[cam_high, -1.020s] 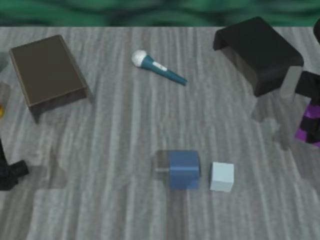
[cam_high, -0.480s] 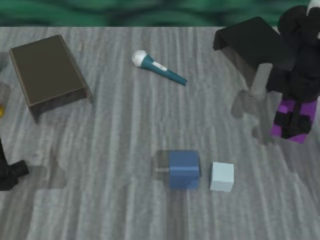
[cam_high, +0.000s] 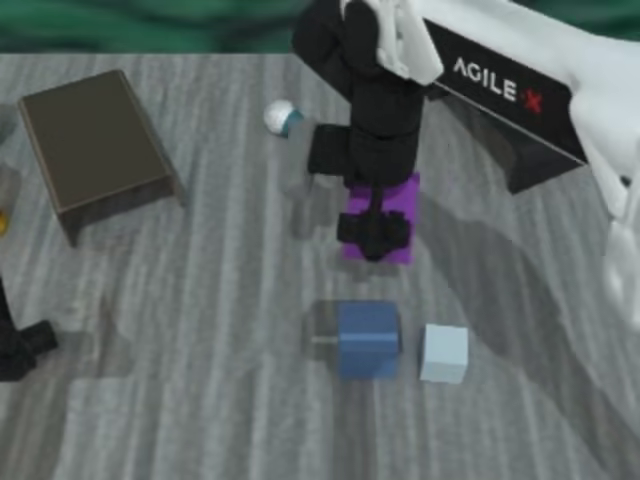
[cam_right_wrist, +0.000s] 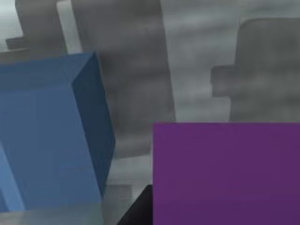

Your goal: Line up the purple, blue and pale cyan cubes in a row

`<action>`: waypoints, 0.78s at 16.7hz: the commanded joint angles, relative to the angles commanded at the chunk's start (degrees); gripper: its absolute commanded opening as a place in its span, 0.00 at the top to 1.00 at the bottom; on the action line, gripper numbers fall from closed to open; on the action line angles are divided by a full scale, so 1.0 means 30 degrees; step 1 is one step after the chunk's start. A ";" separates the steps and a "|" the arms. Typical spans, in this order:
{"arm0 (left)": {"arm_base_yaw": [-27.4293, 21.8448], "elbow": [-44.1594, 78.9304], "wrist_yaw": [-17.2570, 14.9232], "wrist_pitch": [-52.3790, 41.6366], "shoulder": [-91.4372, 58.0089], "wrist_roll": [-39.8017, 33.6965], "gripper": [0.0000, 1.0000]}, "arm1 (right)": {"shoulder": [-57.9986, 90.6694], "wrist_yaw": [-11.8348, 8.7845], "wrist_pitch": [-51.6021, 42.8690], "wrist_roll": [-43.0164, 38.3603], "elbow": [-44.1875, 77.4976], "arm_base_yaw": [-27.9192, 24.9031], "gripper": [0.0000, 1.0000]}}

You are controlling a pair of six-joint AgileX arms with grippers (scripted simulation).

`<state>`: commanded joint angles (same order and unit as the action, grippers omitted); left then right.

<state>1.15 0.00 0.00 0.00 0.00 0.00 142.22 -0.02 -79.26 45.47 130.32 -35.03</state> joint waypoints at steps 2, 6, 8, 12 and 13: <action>0.0000 0.0000 0.0000 0.0000 0.0000 0.0000 0.00 | 0.1540 0.0012 -0.1356 -0.0858 0.3222 -0.1914 1.00; 0.0000 0.0000 0.0000 0.0000 0.0000 0.0000 0.00 | 0.3657 0.0075 -0.3271 -0.2206 0.7382 -0.4802 1.00; 0.0000 0.0000 0.0000 0.0000 0.0000 0.0000 0.00 | 0.4129 0.0108 -0.3711 -0.2554 0.8279 -0.5520 1.00; 0.0000 0.0000 0.0000 0.0000 0.0000 0.0000 0.00 | 0.4203 0.0115 -0.3783 -0.2613 0.8425 -0.5641 1.00; 0.0000 0.0000 0.0000 0.0000 0.0000 0.0000 0.00 | 0.4148 0.0091 -0.3754 -0.2628 0.8395 -0.5582 1.00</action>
<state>1.15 0.00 0.00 0.00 0.00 0.00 154.67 0.26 -90.52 37.59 155.50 -51.78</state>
